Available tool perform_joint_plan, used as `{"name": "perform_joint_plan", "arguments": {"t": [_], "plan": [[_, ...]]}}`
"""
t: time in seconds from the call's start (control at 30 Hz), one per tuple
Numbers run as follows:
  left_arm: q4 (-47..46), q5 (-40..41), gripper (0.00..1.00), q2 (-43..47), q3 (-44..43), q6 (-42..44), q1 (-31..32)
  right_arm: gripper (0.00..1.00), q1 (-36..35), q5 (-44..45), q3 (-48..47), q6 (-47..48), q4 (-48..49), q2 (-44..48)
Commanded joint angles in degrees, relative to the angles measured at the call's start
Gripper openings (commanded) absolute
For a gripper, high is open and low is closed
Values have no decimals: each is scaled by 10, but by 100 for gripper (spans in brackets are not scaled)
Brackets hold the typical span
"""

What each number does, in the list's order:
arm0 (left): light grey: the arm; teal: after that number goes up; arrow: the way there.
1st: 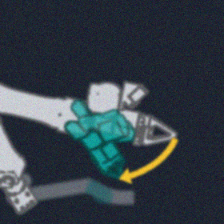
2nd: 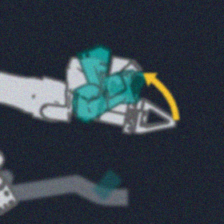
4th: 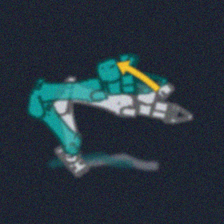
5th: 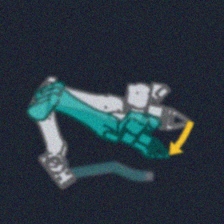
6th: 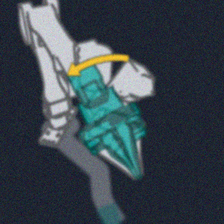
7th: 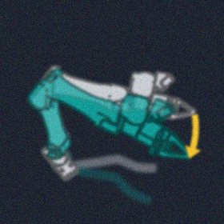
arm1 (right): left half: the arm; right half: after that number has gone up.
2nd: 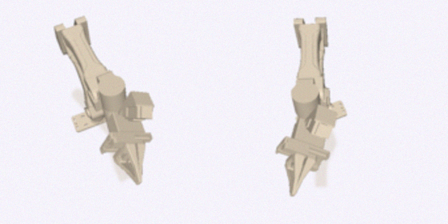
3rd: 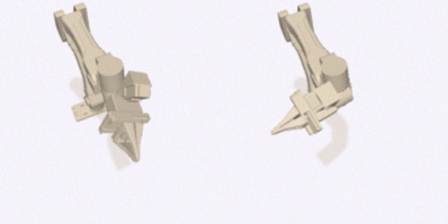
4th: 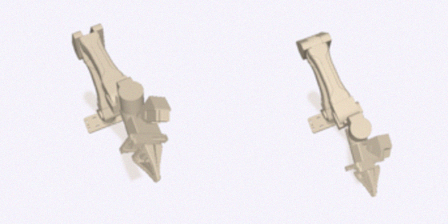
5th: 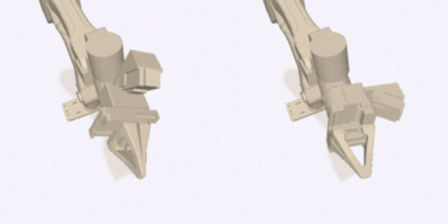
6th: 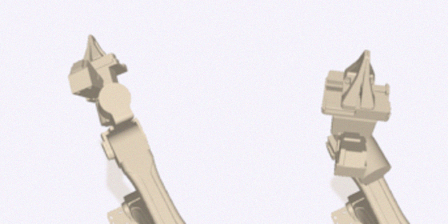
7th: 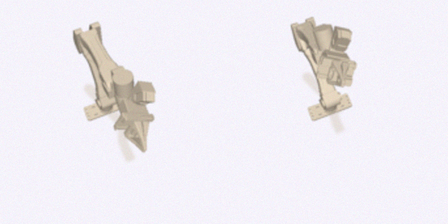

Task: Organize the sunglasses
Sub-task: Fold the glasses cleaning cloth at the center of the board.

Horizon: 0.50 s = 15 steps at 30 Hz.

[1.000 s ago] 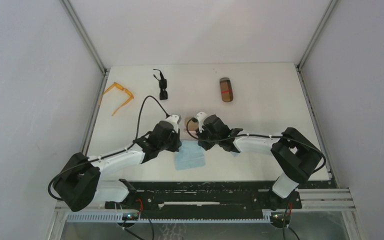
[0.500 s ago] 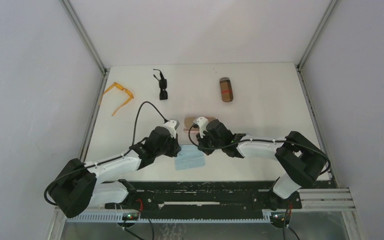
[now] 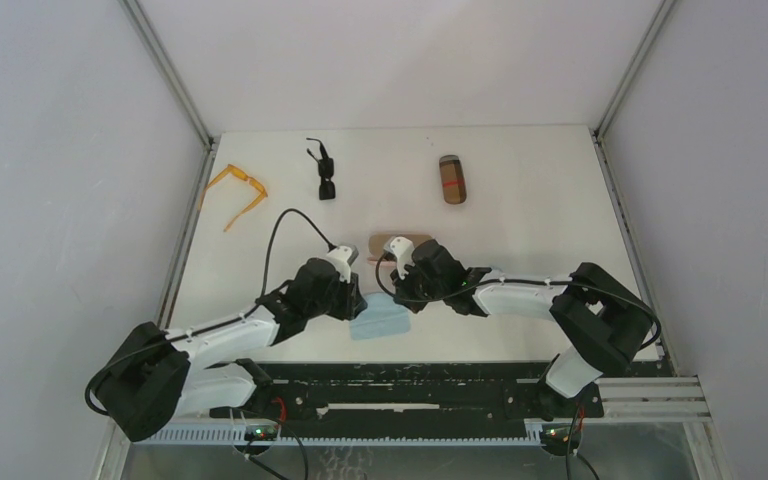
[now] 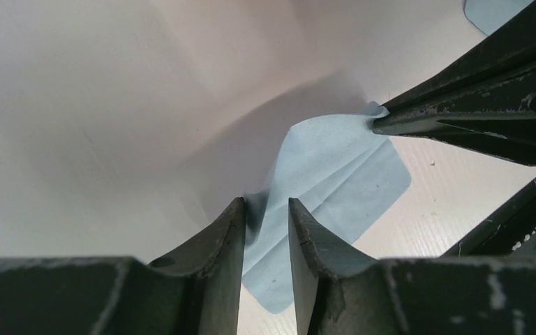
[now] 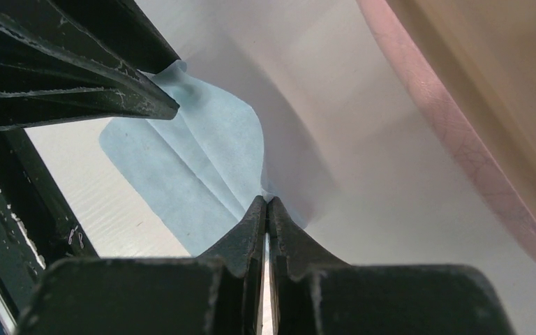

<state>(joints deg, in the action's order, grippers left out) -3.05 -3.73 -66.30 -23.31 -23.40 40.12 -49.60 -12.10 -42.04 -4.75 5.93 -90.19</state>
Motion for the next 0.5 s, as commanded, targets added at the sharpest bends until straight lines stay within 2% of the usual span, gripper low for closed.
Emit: {"name": "perform_joint_plan", "arguments": {"t": [0.0, 0.3, 0.47], "plan": [[-36, -29, 34, 19, 19, -5, 1, 0, -5, -20, 1, 12, 3, 9], [-33, -31, 35, 50, 45, -18, 2, 0, -15, -30, 2, 9, -19, 12], [-33, -36, 36, 66, 58, -24, 2, 6, -26, -28, 3, 9, -40, 9]]}}
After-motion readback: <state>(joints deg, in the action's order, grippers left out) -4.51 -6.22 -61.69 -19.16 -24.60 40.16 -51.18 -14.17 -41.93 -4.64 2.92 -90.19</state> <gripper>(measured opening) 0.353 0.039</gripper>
